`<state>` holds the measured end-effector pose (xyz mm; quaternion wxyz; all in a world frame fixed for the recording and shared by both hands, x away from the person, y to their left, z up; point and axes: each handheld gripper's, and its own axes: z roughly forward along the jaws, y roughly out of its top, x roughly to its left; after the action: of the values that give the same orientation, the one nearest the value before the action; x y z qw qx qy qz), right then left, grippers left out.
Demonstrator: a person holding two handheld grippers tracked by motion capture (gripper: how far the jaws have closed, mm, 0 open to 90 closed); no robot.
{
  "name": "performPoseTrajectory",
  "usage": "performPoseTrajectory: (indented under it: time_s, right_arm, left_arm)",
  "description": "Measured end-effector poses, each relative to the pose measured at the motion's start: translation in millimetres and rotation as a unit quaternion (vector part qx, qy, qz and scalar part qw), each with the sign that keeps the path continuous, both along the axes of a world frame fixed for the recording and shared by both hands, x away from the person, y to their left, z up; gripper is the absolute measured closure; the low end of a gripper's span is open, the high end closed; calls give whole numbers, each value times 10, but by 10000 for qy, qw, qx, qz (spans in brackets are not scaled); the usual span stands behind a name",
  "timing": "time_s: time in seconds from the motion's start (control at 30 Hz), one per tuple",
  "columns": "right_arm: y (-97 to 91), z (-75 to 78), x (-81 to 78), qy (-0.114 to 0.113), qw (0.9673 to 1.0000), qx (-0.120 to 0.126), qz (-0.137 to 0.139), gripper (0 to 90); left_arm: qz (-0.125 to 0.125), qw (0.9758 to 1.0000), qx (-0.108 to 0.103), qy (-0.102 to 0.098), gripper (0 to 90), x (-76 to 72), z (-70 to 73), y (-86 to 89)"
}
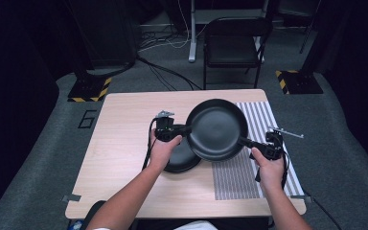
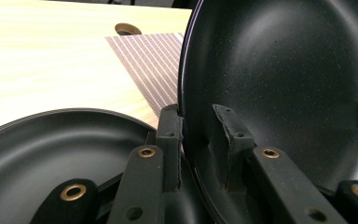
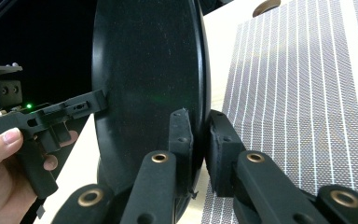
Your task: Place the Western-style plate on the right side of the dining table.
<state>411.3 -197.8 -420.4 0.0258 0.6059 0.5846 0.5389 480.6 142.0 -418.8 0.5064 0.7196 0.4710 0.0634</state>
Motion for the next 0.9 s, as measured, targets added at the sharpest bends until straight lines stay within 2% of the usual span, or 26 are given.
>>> performPoseTrajectory:
  time_s: [0.9]
  right_arm:
    - [-234,47,-108,-67,9997,-8,-233,813]
  left_arm:
    - [-238,9997,24,38,736,65,6,-273]
